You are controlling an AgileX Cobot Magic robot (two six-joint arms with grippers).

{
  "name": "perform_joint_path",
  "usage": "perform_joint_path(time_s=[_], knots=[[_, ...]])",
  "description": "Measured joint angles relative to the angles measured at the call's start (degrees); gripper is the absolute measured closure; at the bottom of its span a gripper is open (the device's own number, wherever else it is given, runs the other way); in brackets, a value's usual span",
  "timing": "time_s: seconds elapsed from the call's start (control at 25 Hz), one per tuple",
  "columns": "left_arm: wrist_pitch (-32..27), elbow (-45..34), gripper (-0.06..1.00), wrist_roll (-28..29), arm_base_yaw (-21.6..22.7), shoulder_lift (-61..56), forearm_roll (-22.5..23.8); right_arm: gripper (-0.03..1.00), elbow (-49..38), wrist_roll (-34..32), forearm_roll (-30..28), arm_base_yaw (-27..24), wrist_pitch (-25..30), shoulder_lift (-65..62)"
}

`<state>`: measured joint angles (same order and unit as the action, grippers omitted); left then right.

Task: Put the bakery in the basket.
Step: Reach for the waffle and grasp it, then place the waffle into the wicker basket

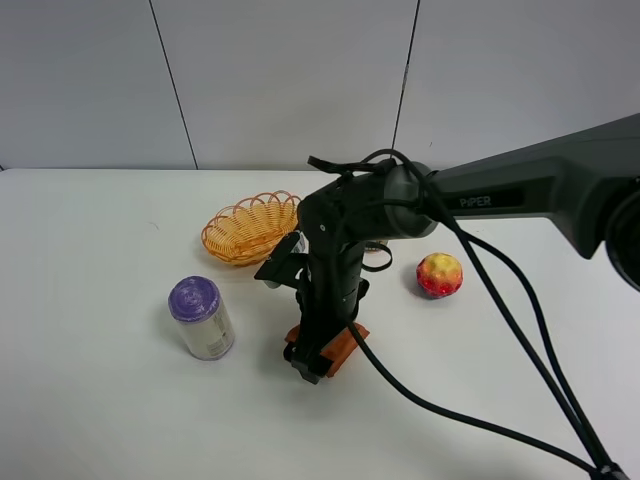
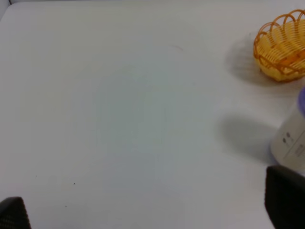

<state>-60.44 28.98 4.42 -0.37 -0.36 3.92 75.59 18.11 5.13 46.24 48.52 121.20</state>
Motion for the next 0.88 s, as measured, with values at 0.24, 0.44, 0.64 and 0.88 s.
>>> perform_joint_path(time_s=[0.24, 0.44, 0.64, 0.88], knots=[[0.00, 0.00, -0.05, 0.00, 0.00, 0.00, 0.00, -0.02, 2.39, -2.06, -1.50, 0.00, 2.21, 2.06], [0.00, 0.00, -0.05, 0.00, 0.00, 0.00, 0.00, 0.07, 2.72, -2.50, -1.66, -0.54, 3.32, 1.82], [0.00, 0.00, -0.05, 0.00, 0.00, 0.00, 0.00, 0.27, 2.79, -2.50, -1.75, -0.83, 4.60, 1.82], [0.00, 0.00, -0.05, 0.00, 0.00, 0.00, 0.00, 0.27, 5.10, -2.57, -1.75, -0.99, 6.10, 1.09]])
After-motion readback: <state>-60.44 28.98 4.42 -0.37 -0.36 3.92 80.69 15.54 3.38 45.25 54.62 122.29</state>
